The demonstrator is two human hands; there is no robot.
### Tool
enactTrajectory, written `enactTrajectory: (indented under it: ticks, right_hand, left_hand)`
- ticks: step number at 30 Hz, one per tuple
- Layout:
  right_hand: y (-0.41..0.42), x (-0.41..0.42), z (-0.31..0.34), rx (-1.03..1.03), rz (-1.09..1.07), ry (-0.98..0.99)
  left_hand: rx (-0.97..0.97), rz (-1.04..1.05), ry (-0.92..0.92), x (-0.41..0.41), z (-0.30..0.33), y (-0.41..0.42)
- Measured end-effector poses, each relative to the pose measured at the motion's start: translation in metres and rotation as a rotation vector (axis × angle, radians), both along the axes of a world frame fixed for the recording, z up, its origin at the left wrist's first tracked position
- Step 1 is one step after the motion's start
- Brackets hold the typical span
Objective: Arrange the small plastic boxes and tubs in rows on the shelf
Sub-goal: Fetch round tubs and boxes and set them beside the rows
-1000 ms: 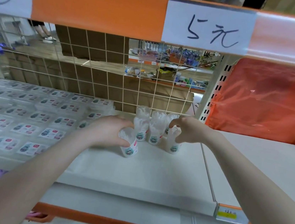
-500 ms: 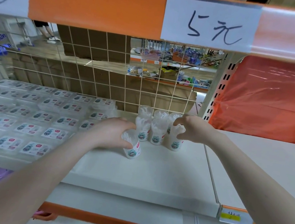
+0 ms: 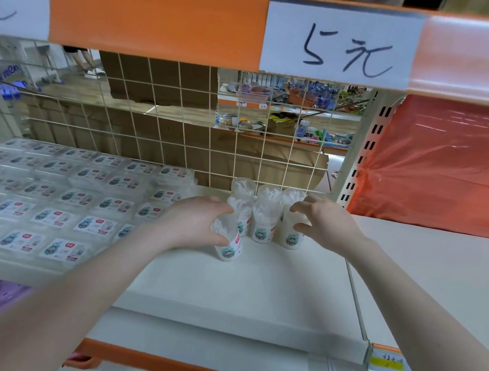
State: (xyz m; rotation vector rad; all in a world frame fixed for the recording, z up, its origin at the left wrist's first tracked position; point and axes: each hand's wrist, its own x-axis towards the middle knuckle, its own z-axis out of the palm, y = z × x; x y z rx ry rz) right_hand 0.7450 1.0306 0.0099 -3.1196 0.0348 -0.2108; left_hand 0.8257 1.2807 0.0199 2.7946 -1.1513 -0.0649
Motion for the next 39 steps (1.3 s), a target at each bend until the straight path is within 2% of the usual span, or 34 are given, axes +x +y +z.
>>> enactTrajectory:
  ticks: [4, 11, 17, 23, 39]
  right_hand:
    - [0.001, -0.007, -0.006, 0.014, -0.016, -0.07]
    - [0.005, -0.042, -0.029, 0.213, -0.197, -0.317]
    - [0.005, -0.061, -0.069, 0.238, -0.359, -0.163]
    - [0.01, -0.062, -0.092, 0.149, -0.362, -0.072]
    - [0.017, -0.066, -0.097, 0.097, -0.349, -0.122]
  left_hand:
    - [0.017, 0.014, -0.016, 0.001, 0.001, -0.003]
    - [0.068, -0.022, -0.018, 0.006, 0.006, -0.007]
    - [0.09, -0.035, -0.012, 0.007, 0.006, -0.013]
    - [0.091, -0.032, -0.014, 0.006, 0.002, -0.021]
    - [0.048, -0.08, -0.138, 0.001, -0.014, -0.024]
